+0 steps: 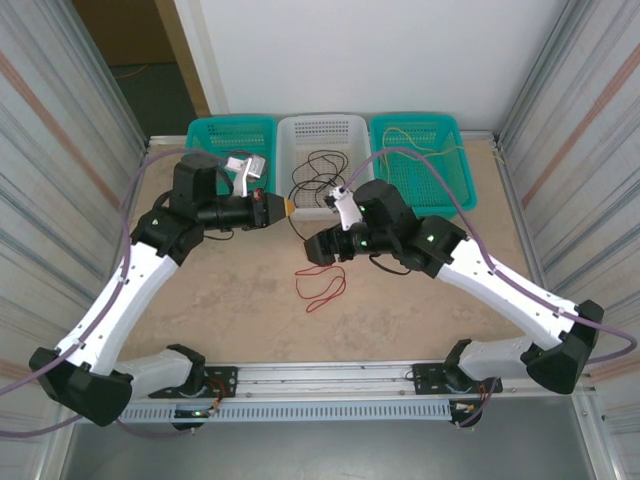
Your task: Untangle the cables
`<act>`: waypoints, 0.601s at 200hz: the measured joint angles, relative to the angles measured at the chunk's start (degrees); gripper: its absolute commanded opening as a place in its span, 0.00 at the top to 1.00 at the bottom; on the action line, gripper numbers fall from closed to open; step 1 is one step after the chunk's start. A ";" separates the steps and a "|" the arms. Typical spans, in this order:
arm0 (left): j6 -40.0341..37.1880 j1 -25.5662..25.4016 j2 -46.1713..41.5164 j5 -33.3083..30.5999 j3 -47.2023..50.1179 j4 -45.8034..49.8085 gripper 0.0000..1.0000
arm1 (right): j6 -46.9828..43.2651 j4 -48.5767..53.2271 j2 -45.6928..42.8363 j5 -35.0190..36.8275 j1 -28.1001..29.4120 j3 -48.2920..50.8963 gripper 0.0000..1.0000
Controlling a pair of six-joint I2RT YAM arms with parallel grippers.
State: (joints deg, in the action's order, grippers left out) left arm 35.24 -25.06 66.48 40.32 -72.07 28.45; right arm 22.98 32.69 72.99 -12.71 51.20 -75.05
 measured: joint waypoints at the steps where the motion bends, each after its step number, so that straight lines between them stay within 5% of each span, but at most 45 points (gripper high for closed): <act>1: 0.00 0.00 0.00 0.07 0.00 0.00 1.00 | -0.15 0.07 0.13 0.15 0.13 -0.15 0.27; 50: 0.76 0.00 1.60 4.68 0.00 -0.90 1.00 | -5.25 3.08 2.89 5.29 4.13 -3.54 0.26; 87: 1.95 1.03 0.50 2.62 0.70 -3.15 1.00 | -6.88 4.09 3.41 5.70 4.44 -4.11 0.43; 120: 6.91 -0.07 -6.88 -5.90 8.85 -13.42 1.00 | -5.86 3.54 3.91 5.68 4.44 -4.02 0.70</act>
State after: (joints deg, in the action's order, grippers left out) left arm 42.15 -25.12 59.59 34.41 -63.22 15.03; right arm 17.12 36.23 76.90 -7.03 55.64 -79.07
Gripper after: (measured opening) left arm 0.057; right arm 0.368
